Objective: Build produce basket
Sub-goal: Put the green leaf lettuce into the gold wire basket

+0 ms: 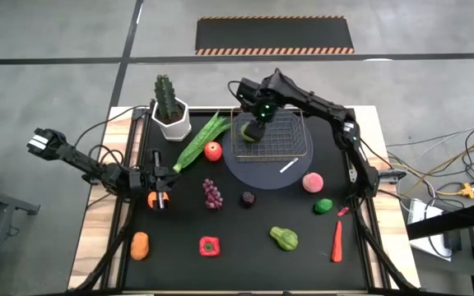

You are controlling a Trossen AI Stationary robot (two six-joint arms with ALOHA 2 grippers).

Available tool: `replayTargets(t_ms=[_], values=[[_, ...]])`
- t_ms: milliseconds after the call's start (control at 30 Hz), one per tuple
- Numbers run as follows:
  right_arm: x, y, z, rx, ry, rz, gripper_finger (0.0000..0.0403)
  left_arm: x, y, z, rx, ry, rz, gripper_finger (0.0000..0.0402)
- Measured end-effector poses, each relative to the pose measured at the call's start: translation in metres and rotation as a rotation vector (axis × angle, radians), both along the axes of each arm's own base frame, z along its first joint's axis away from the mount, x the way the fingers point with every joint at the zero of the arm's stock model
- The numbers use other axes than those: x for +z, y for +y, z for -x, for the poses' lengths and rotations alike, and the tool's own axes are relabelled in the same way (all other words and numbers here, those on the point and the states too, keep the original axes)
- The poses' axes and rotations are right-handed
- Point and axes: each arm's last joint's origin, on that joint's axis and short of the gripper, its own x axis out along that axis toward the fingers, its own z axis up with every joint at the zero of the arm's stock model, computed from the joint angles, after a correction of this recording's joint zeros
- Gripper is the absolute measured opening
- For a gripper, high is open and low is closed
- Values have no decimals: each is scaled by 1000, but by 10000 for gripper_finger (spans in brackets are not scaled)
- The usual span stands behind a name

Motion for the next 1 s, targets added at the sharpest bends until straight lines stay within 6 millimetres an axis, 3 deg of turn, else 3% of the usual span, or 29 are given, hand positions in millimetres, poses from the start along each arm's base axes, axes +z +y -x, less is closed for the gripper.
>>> replayTargets(t_ms=[200,400,567,667,833,1000], values=[[30,53,8,102,-84,30,219,-1,0,-1,-13,5,20,0],[34,127,17,270,-253,65,219,-1,0,-1,-29,3,50,0],[12,191,36,420,-410,133,219,-2,-1,-2,-39,10,63,0],[-5,220,50,494,-496,158,219,-4,-1,-3,-38,20,60,0],[-34,255,72,613,-668,179,219,-7,-3,-6,-38,48,50,0],[-61,269,88,676,-821,198,219,-12,-4,-11,-70,81,103,0]])
